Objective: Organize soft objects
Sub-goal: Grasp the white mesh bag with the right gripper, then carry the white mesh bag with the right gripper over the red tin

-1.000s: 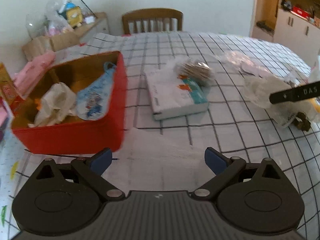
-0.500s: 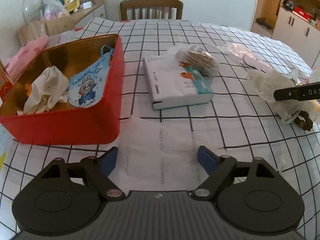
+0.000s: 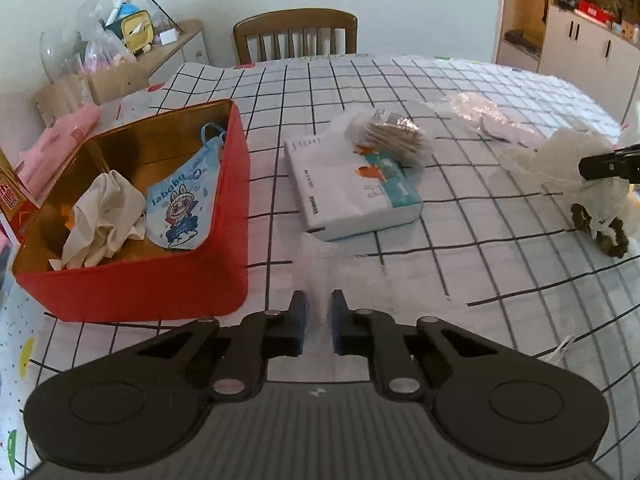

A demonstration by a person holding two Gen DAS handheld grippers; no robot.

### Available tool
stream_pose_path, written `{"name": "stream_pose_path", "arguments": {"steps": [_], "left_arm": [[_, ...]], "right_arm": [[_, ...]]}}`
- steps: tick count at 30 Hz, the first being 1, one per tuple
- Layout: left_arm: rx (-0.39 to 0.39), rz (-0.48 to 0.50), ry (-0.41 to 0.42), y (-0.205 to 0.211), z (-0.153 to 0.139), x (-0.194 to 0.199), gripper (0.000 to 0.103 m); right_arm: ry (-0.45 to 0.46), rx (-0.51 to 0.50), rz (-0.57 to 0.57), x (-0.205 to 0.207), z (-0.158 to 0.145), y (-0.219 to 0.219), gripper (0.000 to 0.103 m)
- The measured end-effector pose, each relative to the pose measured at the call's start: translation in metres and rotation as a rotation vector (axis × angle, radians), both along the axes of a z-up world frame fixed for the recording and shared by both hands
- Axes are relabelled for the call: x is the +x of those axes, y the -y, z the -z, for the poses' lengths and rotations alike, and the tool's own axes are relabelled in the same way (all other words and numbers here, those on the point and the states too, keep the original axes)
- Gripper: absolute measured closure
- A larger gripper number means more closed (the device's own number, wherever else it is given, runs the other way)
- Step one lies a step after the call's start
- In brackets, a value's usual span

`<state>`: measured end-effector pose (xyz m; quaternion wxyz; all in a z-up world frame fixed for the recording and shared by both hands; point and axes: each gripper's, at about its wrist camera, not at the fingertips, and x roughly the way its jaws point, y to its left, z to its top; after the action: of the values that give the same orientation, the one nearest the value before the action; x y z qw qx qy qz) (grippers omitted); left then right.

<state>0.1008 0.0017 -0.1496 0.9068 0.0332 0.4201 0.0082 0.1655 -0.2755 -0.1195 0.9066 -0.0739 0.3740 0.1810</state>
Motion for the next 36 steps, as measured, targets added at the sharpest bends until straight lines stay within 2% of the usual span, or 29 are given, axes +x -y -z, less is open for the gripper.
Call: {"name": "stream_pose_path", "arguments": {"steps": [11,20,28,36], "left_arm": [[-0.069,0.021,0.035,-0.007,-0.024,-0.008,0.093],[-0.118,0.035,0.094,-0.024,-0.059,-0.014,0.093],[-0.117,0.033,0.174,-0.046,-0.101,-0.019,0.093],[-0.088,0.029,0.216,-0.070,-0.134,-0.020,0.093]], "right_arm": [[0.072,0.063,0.002,-0.026,-0.051,0.009,0.096],[0.143,0.126,-0.058,-0.045,-0.099,0.002,0.097],[0.172,0.229,-0.152,-0.049,-0.137,-0.026,0.097],[0.199,0.265,-0.276,-0.048,-0.160,-0.077,0.097]]}}
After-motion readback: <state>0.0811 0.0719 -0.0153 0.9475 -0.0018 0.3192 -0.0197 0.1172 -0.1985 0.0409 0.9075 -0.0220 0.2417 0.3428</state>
